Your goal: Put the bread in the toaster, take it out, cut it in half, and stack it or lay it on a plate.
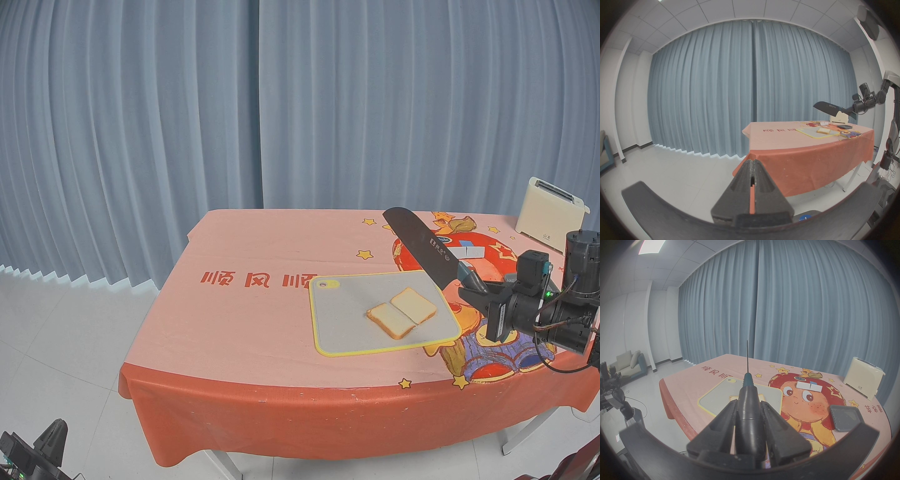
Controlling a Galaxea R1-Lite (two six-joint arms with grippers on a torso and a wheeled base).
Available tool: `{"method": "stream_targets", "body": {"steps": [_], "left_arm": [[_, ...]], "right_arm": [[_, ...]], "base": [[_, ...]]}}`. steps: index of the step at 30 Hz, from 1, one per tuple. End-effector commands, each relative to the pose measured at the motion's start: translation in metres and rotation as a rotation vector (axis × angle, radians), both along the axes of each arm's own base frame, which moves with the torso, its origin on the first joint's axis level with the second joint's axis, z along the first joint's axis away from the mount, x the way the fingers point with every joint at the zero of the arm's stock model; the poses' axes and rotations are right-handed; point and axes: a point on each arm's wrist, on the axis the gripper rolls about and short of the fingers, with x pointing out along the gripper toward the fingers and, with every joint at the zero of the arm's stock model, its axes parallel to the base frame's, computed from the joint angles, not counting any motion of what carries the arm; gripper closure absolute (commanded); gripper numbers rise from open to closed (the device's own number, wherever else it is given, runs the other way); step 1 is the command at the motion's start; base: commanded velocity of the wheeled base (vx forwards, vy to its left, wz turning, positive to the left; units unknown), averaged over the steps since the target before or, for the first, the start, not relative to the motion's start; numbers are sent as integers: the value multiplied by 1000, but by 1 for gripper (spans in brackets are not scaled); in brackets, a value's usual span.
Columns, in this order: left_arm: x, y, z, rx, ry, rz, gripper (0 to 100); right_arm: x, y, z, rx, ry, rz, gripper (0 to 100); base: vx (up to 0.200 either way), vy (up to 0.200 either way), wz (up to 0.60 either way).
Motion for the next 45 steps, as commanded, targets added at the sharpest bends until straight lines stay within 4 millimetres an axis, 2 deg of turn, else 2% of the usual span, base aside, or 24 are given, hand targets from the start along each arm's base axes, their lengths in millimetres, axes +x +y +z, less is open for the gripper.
{"method": "stream_targets", "body": {"steps": [1, 6, 15, 19, 24, 45], "left_arm": [[0, 0, -2, -16, -11, -3, 100], [0, -1, -1, 2, -32, -46, 100], [0, 0, -1, -33, -38, 20, 100], [-8, -1, -3, -30, -150, 79, 100], [-7, -1, -2, -21, -138, 76, 100], [-8, -1, -3, -21, -135, 74, 100]], "right_arm": [[0, -1, 0, 0, 0, -1, 100], [0, -1, -1, -1, 2, -1, 100], [3, -1, 2, 21, -50, -7, 100], [3, -1, 4, 35, -88, -13, 100], [1, -1, -1, 27, -79, -6, 100], [-1, -1, 2, 39, -99, -4, 100]], "base": [[0, 0, 0], [0, 0, 0], [0, 0, 0], [0, 0, 0], [0, 0, 0], [0, 0, 0]]}}
